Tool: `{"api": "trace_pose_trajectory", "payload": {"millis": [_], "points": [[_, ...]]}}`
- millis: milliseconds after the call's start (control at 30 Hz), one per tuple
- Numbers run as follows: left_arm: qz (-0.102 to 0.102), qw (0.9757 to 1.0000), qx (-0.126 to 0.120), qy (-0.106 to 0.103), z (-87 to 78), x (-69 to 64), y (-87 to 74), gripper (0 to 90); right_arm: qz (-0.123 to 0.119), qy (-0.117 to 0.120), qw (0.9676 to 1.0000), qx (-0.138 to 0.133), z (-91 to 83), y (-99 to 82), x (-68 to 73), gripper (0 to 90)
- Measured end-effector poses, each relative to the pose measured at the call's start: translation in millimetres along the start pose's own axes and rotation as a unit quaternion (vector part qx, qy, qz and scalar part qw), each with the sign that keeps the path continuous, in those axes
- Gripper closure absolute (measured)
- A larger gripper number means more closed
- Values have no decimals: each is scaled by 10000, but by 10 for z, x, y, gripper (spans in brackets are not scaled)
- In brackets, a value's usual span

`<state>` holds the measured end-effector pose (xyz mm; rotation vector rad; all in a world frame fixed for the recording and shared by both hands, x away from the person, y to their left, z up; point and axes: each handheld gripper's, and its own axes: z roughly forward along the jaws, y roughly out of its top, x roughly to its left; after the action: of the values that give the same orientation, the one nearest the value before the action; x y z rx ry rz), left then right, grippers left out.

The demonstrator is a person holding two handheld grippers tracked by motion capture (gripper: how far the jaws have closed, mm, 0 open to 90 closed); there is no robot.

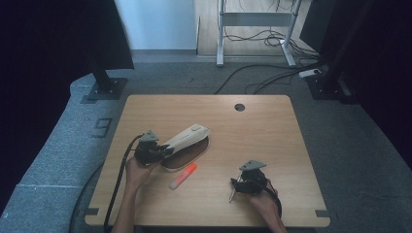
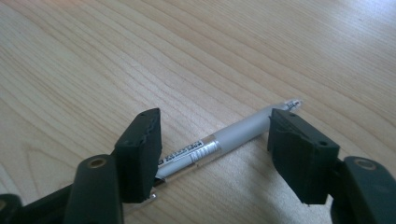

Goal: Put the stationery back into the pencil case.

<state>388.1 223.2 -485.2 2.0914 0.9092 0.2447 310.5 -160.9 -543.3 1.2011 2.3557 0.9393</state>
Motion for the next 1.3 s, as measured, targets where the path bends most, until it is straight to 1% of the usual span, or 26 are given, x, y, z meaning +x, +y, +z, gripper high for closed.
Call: {"api": "trace_pose_trajectory", "payload": {"millis": [67,100,133,267,300,333,467,500,567,733,767,833,900,1000,1133,1200,1233,1300], "points": [[3,10000,4,1,3,-1,0,743,14,40,10000,0,-12,-10,-14,393],[4,10000,6,0,3,-2,-1,743,-10,57,10000,13,-28,-18,-23,427],[5,10000,7,1,4,-3,-1,743,-10,57,10000,13,-28,-18,-23,427],[7,10000,12,1,6,-3,-2,742,-48,108,9999,46,-59,-34,-51,486],[0,10000,14,-6,6,-2,-2,742,-47,116,9999,52,-73,-42,-73,519],[0,10000,14,-6,6,-2,-2,742,-47,116,9999,52,-73,-42,-73,519],[0,10000,21,-9,8,-3,-3,742,-47,131,9998,118,-115,-61,-126,605],[0,10000,21,-9,8,-3,-3,741,-47,131,9998,118,-115,-61,-126,605],[4,10000,26,-10,10,-4,-3,741,-72,149,9997,159,-140,-74,-160,644],[4,10000,30,-12,11,-3,-4,741,-82,174,9996,210,-172,-94,-207,682],[4,10000,30,-13,11,-3,-4,741,-72,182,9995,228,-188,-106,-229,709],[6,10000,32,-14,11,-2,-4,741,-56,183,9995,234,-196,-112,-238,717],[7,10000,34,-13,12,-2,-5,741,-51,145,9996,237,-218,-132,-260,753],[3,10000,31,-14,12,-2,-5,741,-33,137,9996,261,-232,-142,-278,777],[2,10000,28,-15,11,-1,-5,742,-10,161,9995,266,-245,-154,-301,783],[0,10000,25,-13,10,0,-5,742,-55,83,9996,281,-251,-151,-305,783],[-1,10000,18,-8,9,-1,-5,743,-21,128,9996,248,-264,-145,-328,784],[-1,10000,16,-9,9,1,-4,745,-10,138,9997,210,-290,-131,-342,783]]}}
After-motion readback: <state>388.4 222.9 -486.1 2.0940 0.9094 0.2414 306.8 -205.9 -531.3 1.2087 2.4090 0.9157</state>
